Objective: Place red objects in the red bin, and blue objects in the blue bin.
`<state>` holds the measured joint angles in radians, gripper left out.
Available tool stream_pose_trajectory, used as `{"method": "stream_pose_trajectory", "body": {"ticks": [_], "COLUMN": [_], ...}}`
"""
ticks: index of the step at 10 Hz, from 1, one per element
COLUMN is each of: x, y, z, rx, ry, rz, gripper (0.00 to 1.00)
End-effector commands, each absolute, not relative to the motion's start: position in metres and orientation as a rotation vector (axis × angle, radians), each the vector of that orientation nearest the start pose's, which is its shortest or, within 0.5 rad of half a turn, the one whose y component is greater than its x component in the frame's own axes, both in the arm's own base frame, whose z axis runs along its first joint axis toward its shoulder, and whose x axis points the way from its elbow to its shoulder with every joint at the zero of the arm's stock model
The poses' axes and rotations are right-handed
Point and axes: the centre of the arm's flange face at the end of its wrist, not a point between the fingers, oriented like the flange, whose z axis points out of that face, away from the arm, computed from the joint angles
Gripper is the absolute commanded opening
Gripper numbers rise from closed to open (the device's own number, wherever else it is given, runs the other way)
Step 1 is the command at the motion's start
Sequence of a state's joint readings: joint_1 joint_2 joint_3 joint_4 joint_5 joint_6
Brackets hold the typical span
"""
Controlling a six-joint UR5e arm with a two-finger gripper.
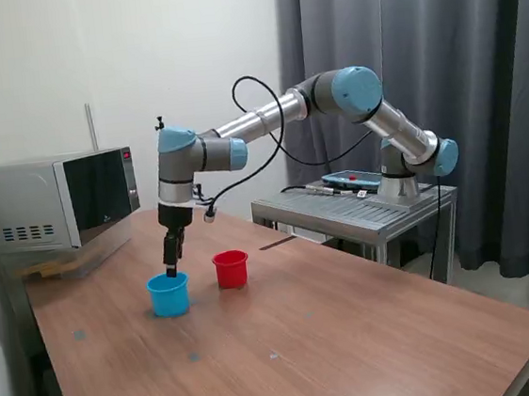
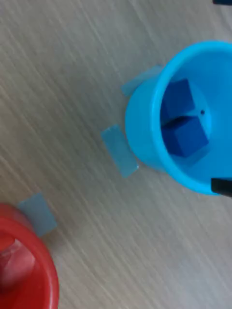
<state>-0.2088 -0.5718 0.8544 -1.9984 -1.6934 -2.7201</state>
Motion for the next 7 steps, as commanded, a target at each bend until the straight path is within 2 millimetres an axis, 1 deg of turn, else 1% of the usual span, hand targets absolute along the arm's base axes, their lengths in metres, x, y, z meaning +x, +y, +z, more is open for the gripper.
{"method": "stream_pose_trajectory", "body": {"ticks": [1, 2, 3, 4, 5, 6, 7], "x": [-0.850, -0.840, -0.829, -0.813, -0.794, -0.778, -0.763], "y": [0.038, 0.035, 0.026, 0.017, 0.003, -0.004, -0.007], "z": [0.250, 0.293, 0.311, 0.332, 0.358, 0.387, 0.409], "rx": [-1.479, -1.488, -1.497, -1.512, -1.580, -1.607, -1.616], "ry": [2.831, 2.846, 2.826, 2.810, 2.780, 2.774, 2.765], "rz": [0.360, 0.394, 0.369, 0.356, 0.371, 0.388, 0.384], "gripper": [1.00, 1.00, 1.00, 1.00, 1.00, 1.00, 1.00]}}
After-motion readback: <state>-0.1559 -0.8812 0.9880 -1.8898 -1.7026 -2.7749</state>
